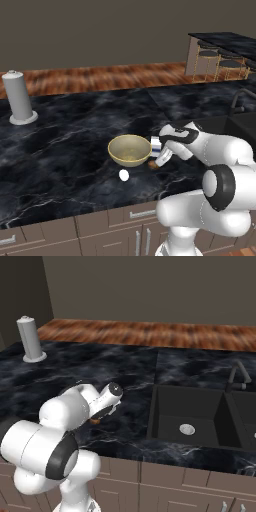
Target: Gather the eggs and milk located in the vicinity of the sink area and place them right next to the bowl.
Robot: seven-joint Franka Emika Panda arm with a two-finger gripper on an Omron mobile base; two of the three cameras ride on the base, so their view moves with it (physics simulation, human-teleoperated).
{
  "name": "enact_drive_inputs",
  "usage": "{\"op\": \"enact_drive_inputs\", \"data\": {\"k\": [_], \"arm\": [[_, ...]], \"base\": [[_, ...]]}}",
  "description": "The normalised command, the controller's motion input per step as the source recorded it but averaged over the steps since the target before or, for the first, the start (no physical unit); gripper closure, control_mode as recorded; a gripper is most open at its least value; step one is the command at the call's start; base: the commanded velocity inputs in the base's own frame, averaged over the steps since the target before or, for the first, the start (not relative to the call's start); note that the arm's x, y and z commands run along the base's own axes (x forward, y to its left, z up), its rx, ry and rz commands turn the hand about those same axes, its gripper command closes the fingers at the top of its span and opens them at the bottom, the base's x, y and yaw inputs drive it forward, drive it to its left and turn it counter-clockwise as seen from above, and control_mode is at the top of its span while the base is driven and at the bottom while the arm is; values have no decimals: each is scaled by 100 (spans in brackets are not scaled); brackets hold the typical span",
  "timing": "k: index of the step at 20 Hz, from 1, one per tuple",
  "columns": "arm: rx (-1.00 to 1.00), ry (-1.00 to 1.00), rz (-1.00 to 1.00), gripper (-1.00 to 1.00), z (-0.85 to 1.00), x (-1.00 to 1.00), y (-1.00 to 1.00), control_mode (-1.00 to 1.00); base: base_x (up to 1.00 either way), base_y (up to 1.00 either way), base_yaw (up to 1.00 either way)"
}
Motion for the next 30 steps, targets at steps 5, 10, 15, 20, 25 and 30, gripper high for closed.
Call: {"op": "enact_drive_inputs", "data": {"k": [5,10,15,20,25,30], "arm": [[-6,3,0,-100,68,-32,-13,-100],[-12,31,-16,-100,26,-2,-6,-100],[-18,39,-24,-100,59,-16,3,-100],[-9,39,-37,-100,38,-34,1,-100],[-6,4,-50,-100,-11,-74,4,-100],[-1,-3,-44,-100,-9,-94,0,-100]], "base": [[0,0,0],[0,0,0],[0,0,0],[0,0,0],[0,0,0],[0,0,0]]}}
